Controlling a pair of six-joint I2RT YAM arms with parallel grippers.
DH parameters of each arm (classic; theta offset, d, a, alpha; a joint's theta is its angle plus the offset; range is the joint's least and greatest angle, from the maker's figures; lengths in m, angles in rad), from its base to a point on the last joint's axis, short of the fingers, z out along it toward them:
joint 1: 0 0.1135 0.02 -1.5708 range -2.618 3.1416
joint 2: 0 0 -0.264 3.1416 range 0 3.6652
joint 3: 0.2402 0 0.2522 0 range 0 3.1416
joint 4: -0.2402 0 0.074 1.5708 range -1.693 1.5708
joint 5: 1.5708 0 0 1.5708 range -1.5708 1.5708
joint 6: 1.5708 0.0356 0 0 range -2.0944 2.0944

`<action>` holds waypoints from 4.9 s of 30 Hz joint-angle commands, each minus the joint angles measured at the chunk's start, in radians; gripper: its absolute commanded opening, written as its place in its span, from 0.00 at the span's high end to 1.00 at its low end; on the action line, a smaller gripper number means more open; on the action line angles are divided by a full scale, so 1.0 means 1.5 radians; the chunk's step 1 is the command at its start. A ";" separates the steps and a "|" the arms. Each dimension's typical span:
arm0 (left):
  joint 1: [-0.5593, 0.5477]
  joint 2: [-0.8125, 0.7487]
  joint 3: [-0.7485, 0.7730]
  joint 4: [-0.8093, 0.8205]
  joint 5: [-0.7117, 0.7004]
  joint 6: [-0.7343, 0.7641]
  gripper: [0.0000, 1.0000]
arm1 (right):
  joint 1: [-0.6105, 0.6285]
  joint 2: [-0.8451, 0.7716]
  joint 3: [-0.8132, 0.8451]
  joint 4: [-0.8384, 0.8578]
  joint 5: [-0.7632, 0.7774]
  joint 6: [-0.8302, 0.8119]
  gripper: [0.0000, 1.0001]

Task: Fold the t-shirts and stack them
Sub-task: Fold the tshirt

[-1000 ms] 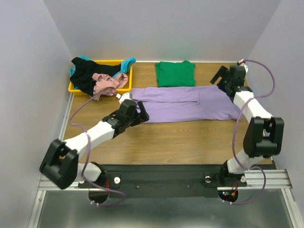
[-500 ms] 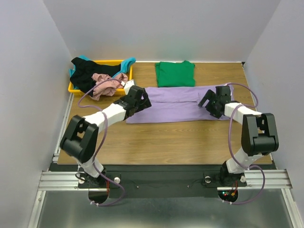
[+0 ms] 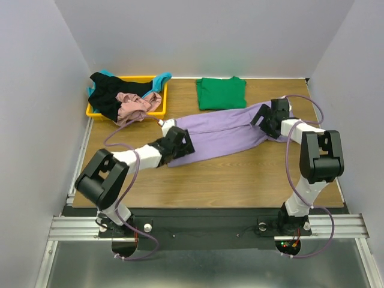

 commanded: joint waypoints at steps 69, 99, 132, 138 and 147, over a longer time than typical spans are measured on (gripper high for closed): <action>0.076 -0.274 -0.182 -0.215 -0.030 -0.080 1.00 | 0.941 0.021 0.054 -0.263 0.188 0.000 0.93; -0.071 -0.041 0.208 -0.145 -0.003 -0.053 1.00 | 0.710 -0.329 -0.130 -0.306 0.362 0.109 1.00; -0.109 0.412 0.730 -0.237 0.054 0.059 0.53 | 0.364 -0.262 -0.145 -0.317 0.363 0.048 0.66; -0.110 0.357 0.702 -0.232 0.038 0.076 0.02 | 0.344 -0.261 -0.121 -0.347 0.415 0.098 0.15; -0.098 0.133 0.513 -0.211 -0.044 0.103 0.02 | 0.333 -0.235 -0.066 -0.477 0.569 0.198 0.00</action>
